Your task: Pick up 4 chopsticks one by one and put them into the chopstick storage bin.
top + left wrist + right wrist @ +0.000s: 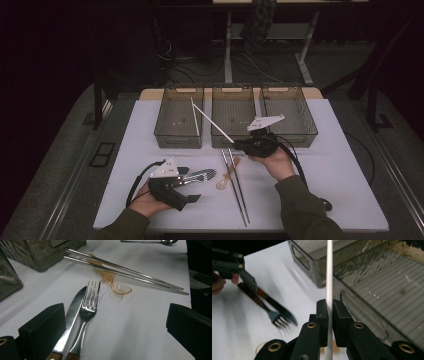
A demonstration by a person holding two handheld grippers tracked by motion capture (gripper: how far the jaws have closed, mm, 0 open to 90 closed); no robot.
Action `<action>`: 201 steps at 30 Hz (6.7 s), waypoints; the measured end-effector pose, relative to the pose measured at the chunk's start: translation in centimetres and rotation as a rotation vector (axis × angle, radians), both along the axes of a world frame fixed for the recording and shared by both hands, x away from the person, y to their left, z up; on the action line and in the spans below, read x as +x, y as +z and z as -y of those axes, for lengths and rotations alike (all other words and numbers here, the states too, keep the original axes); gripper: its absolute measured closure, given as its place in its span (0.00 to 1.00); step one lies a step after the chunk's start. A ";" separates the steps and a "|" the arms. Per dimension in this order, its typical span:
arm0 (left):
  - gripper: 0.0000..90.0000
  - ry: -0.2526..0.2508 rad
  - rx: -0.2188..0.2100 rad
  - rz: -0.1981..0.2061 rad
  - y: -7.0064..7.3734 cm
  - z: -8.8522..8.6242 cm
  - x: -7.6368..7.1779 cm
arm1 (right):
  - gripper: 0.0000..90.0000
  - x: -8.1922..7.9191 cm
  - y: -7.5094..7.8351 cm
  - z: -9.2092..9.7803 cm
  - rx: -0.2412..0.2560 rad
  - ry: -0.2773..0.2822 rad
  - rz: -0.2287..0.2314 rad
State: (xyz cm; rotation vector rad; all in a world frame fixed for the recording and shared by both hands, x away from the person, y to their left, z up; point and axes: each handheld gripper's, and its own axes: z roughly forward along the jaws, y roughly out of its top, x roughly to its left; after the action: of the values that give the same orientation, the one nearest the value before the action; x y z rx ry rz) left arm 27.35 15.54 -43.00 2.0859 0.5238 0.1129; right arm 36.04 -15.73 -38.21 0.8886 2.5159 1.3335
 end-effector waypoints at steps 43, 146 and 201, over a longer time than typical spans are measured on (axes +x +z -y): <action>0.02 -0.010 -0.019 0.005 0.2 -0.2 0.1 | 0.93 7.6 3.4 -11.9 0.018 -0.105 0.002; 0.02 -0.005 -0.034 -0.001 0.2 -0.1 0.2 | 0.42 1.6 1.8 -2.0 0.019 -0.077 -0.028; 0.02 -0.017 -0.014 0.003 0.2 0.2 0.0 | 0.41 -7.6 -6.0 -1.3 -0.177 -0.011 -0.150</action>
State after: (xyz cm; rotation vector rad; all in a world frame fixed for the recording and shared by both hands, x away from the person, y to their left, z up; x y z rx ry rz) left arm 27.35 15.36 -42.79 2.0755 0.5034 0.1018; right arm 28.45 -14.43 -44.21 0.9957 2.6849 1.0559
